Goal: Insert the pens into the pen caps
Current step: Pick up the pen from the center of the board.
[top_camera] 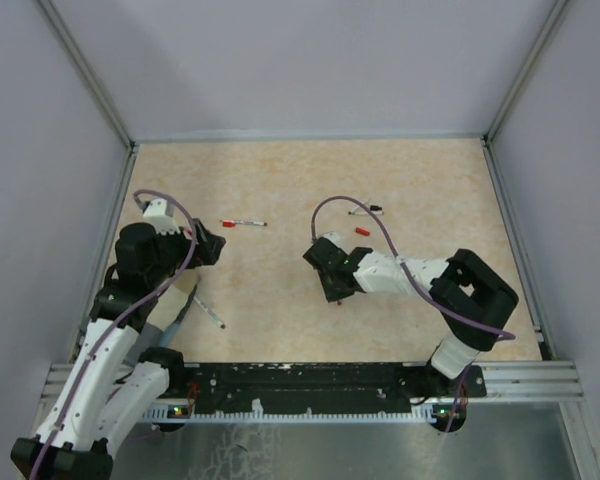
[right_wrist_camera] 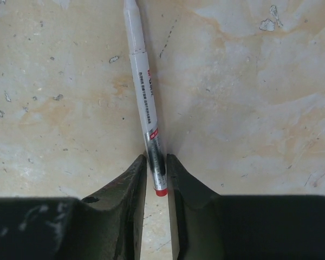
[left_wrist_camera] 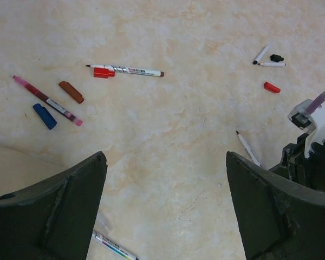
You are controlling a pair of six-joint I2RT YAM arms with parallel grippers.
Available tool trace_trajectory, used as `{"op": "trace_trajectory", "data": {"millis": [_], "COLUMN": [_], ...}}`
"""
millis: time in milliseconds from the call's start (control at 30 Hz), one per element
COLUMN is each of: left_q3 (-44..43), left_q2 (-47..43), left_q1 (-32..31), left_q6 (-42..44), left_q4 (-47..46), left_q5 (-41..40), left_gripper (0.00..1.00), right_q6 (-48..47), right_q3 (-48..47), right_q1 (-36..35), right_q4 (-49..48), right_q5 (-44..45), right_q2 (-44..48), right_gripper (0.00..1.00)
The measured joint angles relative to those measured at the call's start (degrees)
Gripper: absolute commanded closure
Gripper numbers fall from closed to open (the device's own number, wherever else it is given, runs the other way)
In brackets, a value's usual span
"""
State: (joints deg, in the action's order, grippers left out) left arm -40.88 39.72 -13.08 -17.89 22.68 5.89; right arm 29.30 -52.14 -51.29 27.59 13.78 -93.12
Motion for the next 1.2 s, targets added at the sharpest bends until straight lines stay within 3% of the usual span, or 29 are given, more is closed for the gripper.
{"op": "trace_trajectory", "data": {"millis": [167, 600, 700, 933, 1200], "left_q3": [0.0, 0.2, 1.9, 7.1, 11.2], "left_q2": [1.6, 9.5, 10.4, 15.1, 21.1], "left_q1": [0.0, -0.6, -4.4, -21.3, -27.5], "left_q6": [0.0, -4.0, -7.4, -16.3, -24.6], "left_q4": [0.0, -0.2, -2.1, -11.0, -21.3], "left_q5": [0.0, 4.2, 4.3, 2.1, 0.1], "left_gripper": [0.06, 0.1, 0.1, 0.1, 0.09], "right_q6": [1.1, 3.8, 4.4, 8.3, 15.0], "right_q3": [0.0, 9.5, 12.4, 17.5, 22.6], "right_q1": [-0.3, -0.3, -0.3, -0.3, -0.3], "right_q4": [-0.2, -5.5, -7.0, -15.2, -26.6], "right_q5": [0.8, -1.9, -4.0, -8.4, -14.0], "right_q2": [0.0, 8.9, 12.8, 21.7, 25.3], "right_gripper": [0.95, 0.96, 0.96, 0.96, 0.95]}}
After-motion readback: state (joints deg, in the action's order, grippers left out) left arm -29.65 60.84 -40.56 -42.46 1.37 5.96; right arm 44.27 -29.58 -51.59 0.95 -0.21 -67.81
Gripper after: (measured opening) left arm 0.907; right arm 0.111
